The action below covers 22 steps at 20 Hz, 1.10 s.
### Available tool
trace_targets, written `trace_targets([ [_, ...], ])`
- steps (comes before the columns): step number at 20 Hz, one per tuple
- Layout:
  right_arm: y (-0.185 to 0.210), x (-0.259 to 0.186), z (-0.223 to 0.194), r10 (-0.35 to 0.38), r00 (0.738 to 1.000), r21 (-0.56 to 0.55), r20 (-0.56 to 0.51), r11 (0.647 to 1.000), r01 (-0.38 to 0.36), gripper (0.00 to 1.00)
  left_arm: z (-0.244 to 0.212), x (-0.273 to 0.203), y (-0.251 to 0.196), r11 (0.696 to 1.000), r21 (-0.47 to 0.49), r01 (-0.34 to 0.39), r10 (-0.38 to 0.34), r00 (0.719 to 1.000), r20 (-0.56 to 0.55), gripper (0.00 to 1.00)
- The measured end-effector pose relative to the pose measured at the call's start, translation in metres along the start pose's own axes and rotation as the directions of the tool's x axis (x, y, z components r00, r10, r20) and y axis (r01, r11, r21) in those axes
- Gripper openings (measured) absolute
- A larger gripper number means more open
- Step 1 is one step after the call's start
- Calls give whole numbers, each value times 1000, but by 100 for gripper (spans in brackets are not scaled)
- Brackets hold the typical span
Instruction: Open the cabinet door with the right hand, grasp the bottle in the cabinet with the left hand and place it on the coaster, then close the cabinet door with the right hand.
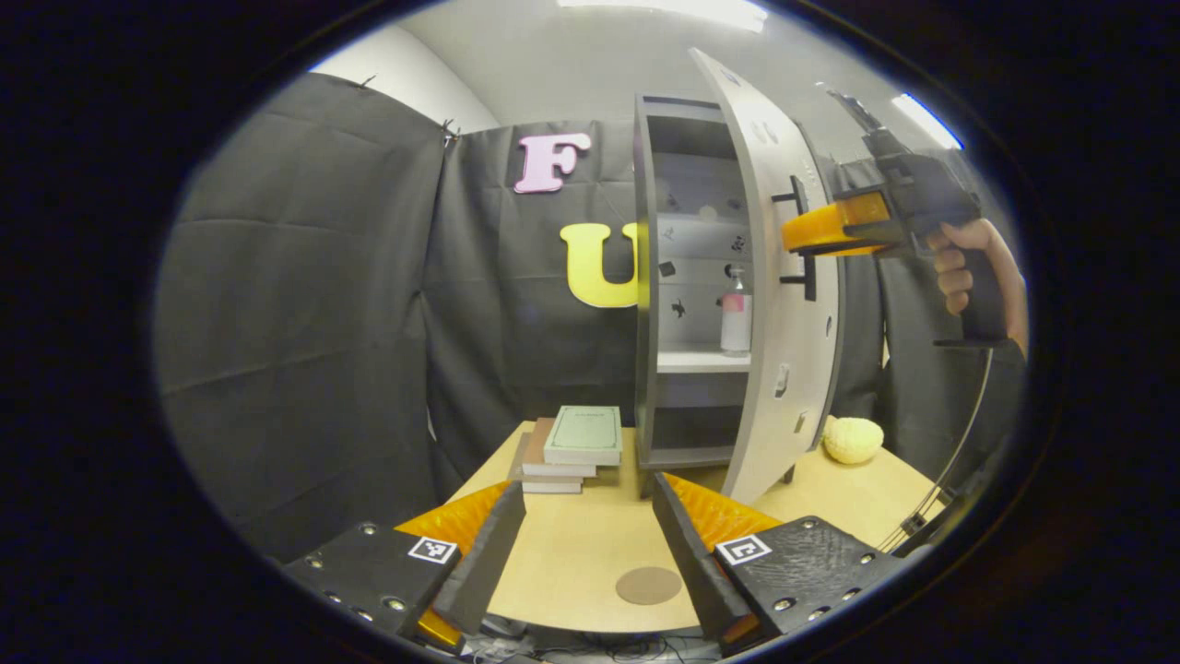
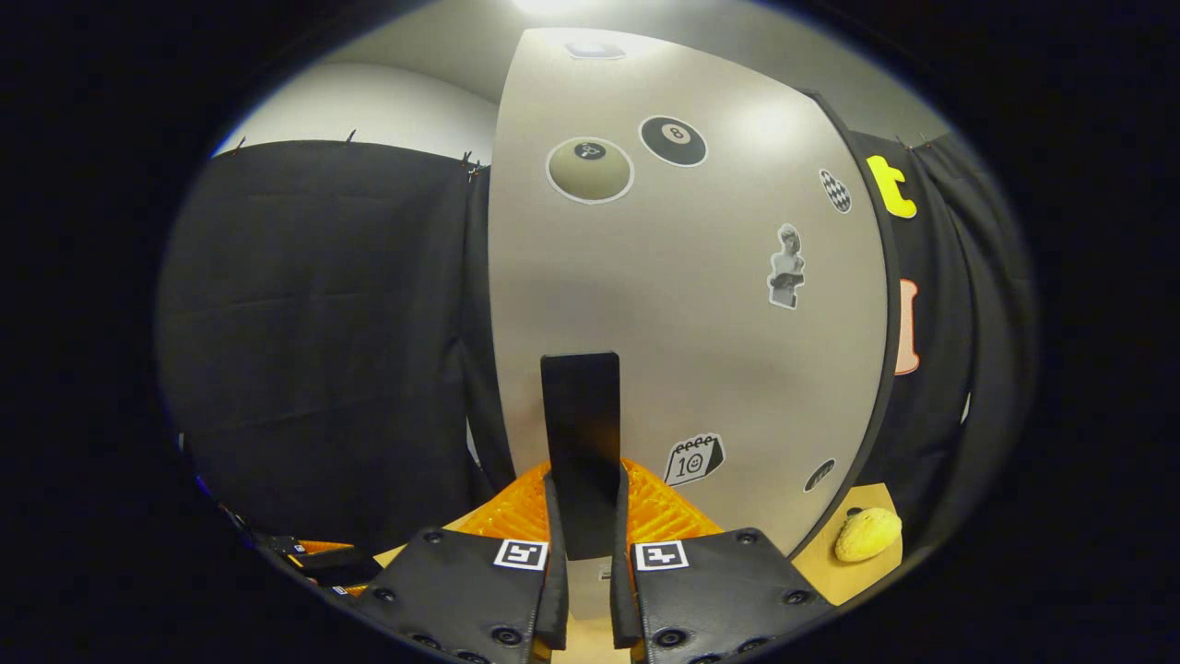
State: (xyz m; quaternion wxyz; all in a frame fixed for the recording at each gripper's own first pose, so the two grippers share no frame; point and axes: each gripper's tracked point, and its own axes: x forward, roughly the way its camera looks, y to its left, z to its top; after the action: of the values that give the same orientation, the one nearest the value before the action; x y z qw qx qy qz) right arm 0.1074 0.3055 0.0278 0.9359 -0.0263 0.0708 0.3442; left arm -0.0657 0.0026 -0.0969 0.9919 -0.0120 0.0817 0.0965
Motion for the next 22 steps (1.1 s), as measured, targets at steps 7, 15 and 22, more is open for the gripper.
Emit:
trace_targets([
  [7,-2,-2,0,-13,1000,15,5,1000,13,20,4,10,-15,999,16,39,-40,999,4,84],
  [15,-6,-9,1,-52,999,28,11,998,52,20,3,14,-55,990,27,141,-141,990,-4,84],
  [22,-16,-13,1,-131,991,45,16,991,130,20,2,27,-101,969,-16,247,-248,969,-20,84],
])
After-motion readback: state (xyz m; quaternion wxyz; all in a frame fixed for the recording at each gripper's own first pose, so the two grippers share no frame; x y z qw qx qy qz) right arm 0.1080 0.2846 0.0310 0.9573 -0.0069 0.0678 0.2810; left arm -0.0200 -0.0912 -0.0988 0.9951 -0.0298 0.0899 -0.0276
